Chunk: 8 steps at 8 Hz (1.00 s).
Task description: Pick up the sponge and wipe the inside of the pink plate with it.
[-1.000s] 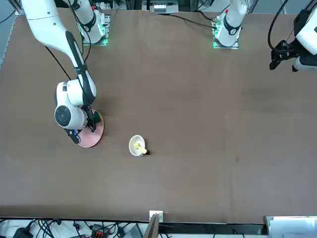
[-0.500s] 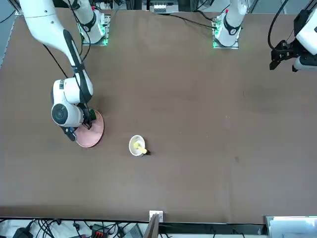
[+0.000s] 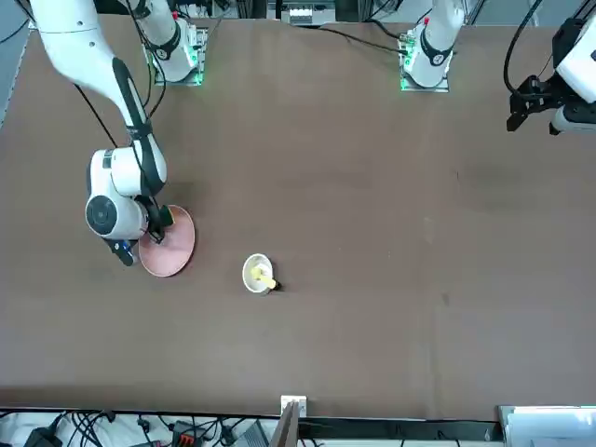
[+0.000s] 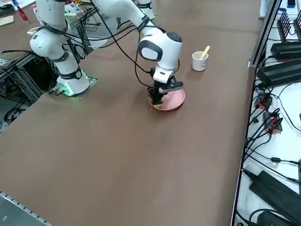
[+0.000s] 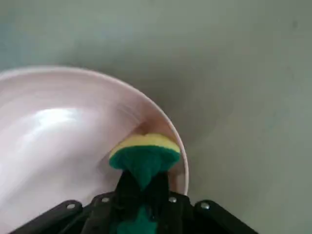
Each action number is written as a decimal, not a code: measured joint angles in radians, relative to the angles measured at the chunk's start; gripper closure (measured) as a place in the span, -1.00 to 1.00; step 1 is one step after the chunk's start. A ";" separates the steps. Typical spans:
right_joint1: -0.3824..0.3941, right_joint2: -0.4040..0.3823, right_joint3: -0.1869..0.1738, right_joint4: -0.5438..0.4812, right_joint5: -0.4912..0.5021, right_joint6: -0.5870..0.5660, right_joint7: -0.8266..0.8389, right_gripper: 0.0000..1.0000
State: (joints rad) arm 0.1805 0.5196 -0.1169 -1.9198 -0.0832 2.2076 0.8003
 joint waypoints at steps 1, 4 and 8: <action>0.000 -0.018 -0.006 0.012 -0.004 0.003 -0.047 0.81; -0.026 -0.112 -0.081 0.015 -0.008 -0.049 -0.334 0.81; -0.195 -0.131 -0.098 -0.045 -0.009 -0.003 -0.788 0.81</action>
State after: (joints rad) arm -0.0142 0.3888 -0.2154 -1.9647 -0.0922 2.2043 0.0121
